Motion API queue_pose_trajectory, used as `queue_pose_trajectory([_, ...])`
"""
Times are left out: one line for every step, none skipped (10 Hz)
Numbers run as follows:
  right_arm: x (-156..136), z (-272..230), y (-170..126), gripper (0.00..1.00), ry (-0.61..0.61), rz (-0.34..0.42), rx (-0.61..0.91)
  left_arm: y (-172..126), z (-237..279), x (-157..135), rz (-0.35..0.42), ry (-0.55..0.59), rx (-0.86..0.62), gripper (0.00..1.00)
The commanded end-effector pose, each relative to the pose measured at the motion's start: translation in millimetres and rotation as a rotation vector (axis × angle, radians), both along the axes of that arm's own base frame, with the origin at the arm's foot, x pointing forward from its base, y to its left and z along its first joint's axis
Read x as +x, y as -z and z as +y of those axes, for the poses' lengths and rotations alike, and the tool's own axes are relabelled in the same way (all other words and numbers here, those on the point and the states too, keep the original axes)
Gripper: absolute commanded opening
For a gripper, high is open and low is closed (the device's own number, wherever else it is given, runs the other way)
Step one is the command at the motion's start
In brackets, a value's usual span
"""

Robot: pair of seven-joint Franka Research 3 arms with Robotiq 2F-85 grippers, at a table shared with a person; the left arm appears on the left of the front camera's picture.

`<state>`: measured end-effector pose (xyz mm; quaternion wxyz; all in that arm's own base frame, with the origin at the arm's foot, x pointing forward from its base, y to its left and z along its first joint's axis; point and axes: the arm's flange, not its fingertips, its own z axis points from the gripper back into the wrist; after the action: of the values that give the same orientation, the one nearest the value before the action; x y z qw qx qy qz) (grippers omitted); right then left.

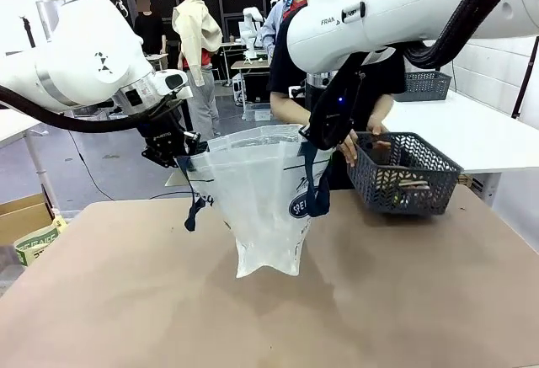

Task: Transfer purchased items from the store into the shopping bag.
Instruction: Open the Reusable shopping bag in the center of the table.

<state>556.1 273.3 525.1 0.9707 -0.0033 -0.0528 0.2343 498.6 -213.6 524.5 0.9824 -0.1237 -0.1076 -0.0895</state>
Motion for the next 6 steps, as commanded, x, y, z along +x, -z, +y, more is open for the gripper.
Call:
queue_pose_trajectory([4.7, -5.8, 5.2, 0.00, -0.092, -0.077, -0.064, -0.7, 5.4, -3.7, -0.059, 0.117, 0.092, 0.00])
queue_pose_trajectory([6.0, -3.4, 2.8, 0.00, -0.136, -0.095, -0.108, -3.2, 3.9, -3.6, -0.083, 0.174, 0.161, 0.00])
queue_pose_trajectory([6.6, -2.4, 0.7, 0.00, -0.166, -0.110, -0.141, -4.3, 4.1, -1.9, -0.092, 0.211, 0.194, 0.00])
queue_pose_trajectory([6.3, -2.8, -0.3, 0.00, -0.186, -0.128, -0.158, -4.2, 5.6, -0.1, -0.101, 0.240, 0.219, 0.00])
queue_pose_trajectory([4.7, -3.7, -0.6, 0.00, -0.195, -0.156, -0.172, -2.7, 8.0, 0.8, -0.113, 0.255, 0.243, 0.00])
queue_pose_trajectory([1.6, -3.0, 0.5, 0.00, -0.191, -0.188, -0.169, -2.3, 10.1, 1.0, -0.125, 0.266, 0.251, 0.00])
